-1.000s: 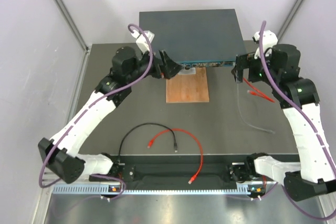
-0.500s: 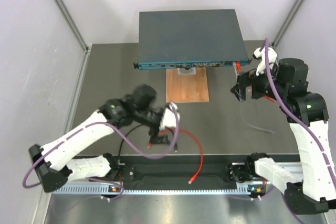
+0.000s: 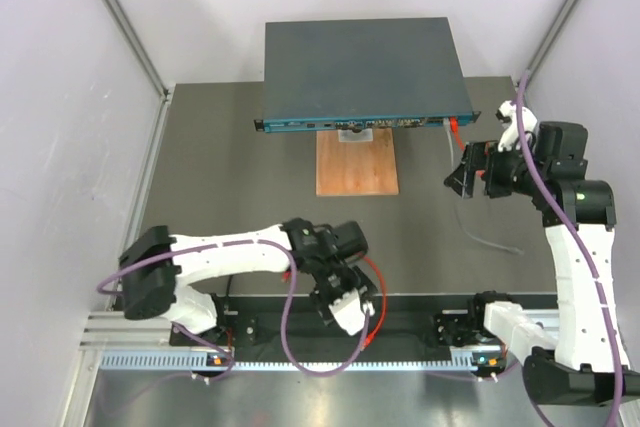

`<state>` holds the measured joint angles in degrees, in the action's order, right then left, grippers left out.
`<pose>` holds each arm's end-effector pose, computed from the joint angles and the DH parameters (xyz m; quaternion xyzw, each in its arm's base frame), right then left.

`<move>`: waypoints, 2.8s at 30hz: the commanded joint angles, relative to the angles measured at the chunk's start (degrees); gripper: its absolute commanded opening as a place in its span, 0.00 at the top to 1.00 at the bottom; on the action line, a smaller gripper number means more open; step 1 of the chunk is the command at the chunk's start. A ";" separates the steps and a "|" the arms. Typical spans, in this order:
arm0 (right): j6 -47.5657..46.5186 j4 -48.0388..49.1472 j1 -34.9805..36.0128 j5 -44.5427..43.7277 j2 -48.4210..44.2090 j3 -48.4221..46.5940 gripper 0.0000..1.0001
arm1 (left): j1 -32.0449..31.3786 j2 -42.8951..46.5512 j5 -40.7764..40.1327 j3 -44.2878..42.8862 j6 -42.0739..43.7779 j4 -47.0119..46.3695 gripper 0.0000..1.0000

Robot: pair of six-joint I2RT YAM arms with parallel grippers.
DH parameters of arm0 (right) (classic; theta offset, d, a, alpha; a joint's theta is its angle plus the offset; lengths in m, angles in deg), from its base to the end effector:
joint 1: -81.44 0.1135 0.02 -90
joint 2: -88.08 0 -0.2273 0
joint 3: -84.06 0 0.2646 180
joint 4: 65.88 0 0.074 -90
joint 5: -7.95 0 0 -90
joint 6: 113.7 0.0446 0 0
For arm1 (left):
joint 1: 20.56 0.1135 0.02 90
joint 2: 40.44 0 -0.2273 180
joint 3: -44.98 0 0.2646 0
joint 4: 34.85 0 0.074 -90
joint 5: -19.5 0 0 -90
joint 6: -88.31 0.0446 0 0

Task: Insert the plug into the switch port

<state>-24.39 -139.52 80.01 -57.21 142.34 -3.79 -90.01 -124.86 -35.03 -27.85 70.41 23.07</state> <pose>0.1957 0.0139 0.3707 -0.0851 0.8858 0.1873 0.4159 0.0796 -0.2860 0.1832 0.9029 0.2575 -0.2958 0.1763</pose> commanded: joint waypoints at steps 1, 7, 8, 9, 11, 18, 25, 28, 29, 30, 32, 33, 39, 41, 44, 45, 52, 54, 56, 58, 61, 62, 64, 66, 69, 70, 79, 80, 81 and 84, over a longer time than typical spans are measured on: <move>5.33 3.49 -3.65 5.38 -0.30 1.26 0.00 | -2.70 -5.46 4.95 -2.22 13.14 -4.47 0.26; 5.88 3.84 -5.07 6.45 0.58 0.83 0.00 | -5.51 -15.66 6.81 -8.83 21.76 -3.68 0.26; 5.79 3.67 -5.42 6.45 0.67 0.56 0.00 | -5.87 -16.47 7.16 -9.87 22.56 -3.68 0.26; 5.79 3.75 -5.34 6.54 0.58 0.56 0.00 | -6.22 -17.26 7.86 -10.41 23.69 -3.60 0.26; 5.87 3.58 -5.69 6.80 0.41 0.74 0.00 | -7.10 -19.54 8.04 -11.73 24.84 -3.51 0.26; 5.52 2.88 -6.04 7.24 -0.73 1.26 0.00 | -8.42 -26.57 3.48 -13.22 31.52 -2.28 0.28; 4.64 2.09 -6.30 7.33 -1.09 0.82 0.00 | -8.33 -29.13 0.05 -15.07 35.13 2.99 0.57; 4.29 2.17 -6.39 7.42 -1.00 0.82 0.00 | -8.16 -29.22 -0.66 -15.94 35.66 5.36 0.70; 4.21 2.00 -6.48 7.33 -1.00 0.74 0.00 | -7.98 -29.22 -1.09 -16.21 35.48 6.67 0.73; 4.12 1.91 -6.39 7.24 -0.91 0.47 0.00 | -7.46 -28.96 -1.18 -16.47 35.48 7.21 0.78; 3.94 2.00 -6.57 7.33 -0.91 0.21 0.00 | -6.49 -27.99 -1.10 -16.30 35.40 7.48 0.87; 3.85 2.00 -6.57 7.24 -1.00 -0.23 0.00 | -5.09 -26.60 -0.84 -16.04 34.87 7.30 0.89; 3.85 2.44 -6.57 7.68 -0.30 -2.68 0.00 | 1.41 -18.43 2.77 -18.93 25.59 6.95 0.99; 3.59 2.70 -6.65 7.59 -0.21 -3.57 0.00 | 3.17 -15.70 2.86 -19.81 19.17 4.41 1.00; 2.98 2.96 -6.65 7.50 0.41 -5.59 0.00 | 6.60 -10.69 2.34 -22.10 6.12 1.08 1.00; 2.89 3.14 -6.74 7.42 0.50 -6.64 0.00 | 7.91 -8.24 1.55 -22.54 1.86 -0.33 1.00; 1.74 5.16 -7.18 8.64 -0.20 -9.28 0.00 | 13.63 2.67 -12.07 -23.51 -38.57 -16.07 1.00; 1.92 6.56 -7.27 11.00 -0.91 -9.02 0.00 | 14.17 5.04 -19.70 -23.07 -49.03 -18.87 1.00; 2.88 8.23 -7.36 12.77 -1.43 -8.50 0.00 | 14.26 6.02 -28.11 -23.68 -58.50 -18.98 1.00; 4.20 9.46 -7.27 16.72 -1.87 -7.79 0.00 | 14.26 6.29 -33.50 -24.91 -64.42 -18.80 1.00; 7.53 14.02 -7.36 24.09 -3.28 -4.46 0.00 | 14.34 6.73 -44.40 -26.49 -77.51 -18.63 1.00; 8.76 16.04 -7.36 26.03 -4.24 -1.84 0.00 | 14.34 6.73 -46.34 -27.02 -83.98 -18.19 1.00; 13.15 22.98 -7.18 31.83 -5.39 1.07 0.06 | 14.43 6.38 -50.57 -29.13 -89.82 -16.44 1.00; 17.80 29.03 -7.01 34.21 -6.79 4.94 0.10 | 14.34 5.59 -51.72 -31.05 -95.54 -15.55 1.00; 18.44 30.30 -4.12 32.48 -7.24 6.71 0.12 | 14.26 4.45 -51.90 -32.81 -101.26 -14.59 1.00; 17.75 29.78 -0.89 31.42 -7.24 6.63 0.12 | 14.26 3.92 -51.46 -33.26 -102.41 -14.24 1.00; 4.91 23.44 13.36 18.86 -3.37 2.58 0.17 | 11.97 -1.88 -50.58 -37.57 -109.88 -12.83 1.00; 4.56 24.75 14.08 17.01 -2.59 3.10 0.18 | 11.53 -2.93 -50.23 -38.09 -110.32 -12.91 1.00; 4.64 25.63 14.52 16.73 -2.23 3.28 0.21 | 11.44 -3.55 -50.23 -39.40 -110.59 -13.17 1.00; 6.22 29.06 16.19 16.21 -0.74 4.25 0.25 | 10.83 -5.92 -49.88 -42.04 -111.73 -13.18 1.00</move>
<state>-16.98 -115.98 94.63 -37.98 140.74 1.46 -78.58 -130.13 -84.91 -65.18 -38.07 11.09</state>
